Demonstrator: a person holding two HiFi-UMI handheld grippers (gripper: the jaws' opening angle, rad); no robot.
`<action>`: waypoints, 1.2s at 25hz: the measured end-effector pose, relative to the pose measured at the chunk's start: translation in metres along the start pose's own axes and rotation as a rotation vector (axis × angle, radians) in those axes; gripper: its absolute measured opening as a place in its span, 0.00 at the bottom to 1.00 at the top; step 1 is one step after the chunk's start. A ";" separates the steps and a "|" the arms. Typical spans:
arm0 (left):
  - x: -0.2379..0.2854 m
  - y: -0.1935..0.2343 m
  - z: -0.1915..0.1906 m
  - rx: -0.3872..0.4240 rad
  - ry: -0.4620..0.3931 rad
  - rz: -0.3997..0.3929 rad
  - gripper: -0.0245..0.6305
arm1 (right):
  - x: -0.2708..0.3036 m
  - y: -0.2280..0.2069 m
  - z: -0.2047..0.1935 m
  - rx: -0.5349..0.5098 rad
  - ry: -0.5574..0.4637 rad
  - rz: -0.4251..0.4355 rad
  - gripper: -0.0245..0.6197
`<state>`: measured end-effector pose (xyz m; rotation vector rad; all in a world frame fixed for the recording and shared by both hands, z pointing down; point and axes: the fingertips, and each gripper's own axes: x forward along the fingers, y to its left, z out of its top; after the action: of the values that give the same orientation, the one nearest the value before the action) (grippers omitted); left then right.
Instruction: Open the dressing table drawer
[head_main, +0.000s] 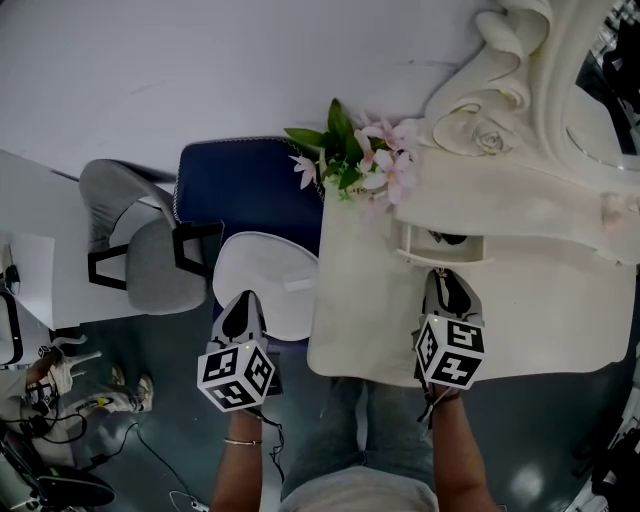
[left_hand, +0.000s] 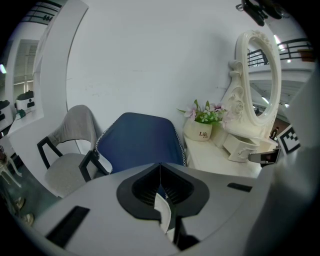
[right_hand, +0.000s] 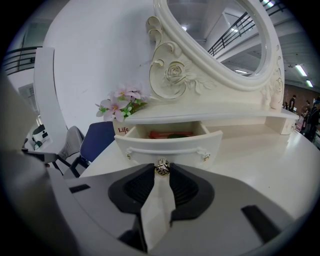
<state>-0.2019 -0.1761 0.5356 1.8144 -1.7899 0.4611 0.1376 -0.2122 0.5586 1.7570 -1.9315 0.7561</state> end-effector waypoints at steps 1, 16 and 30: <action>0.000 0.000 0.000 0.000 0.000 0.000 0.07 | 0.000 0.000 0.000 0.001 0.000 0.000 0.20; -0.005 0.001 0.000 0.003 -0.002 0.005 0.07 | -0.001 0.001 -0.004 0.010 -0.001 0.001 0.20; -0.002 -0.002 0.002 0.004 0.001 -0.002 0.07 | -0.003 0.004 -0.003 0.014 -0.002 0.007 0.20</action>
<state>-0.2006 -0.1761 0.5326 1.8182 -1.7877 0.4648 0.1341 -0.2077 0.5586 1.7603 -1.9391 0.7725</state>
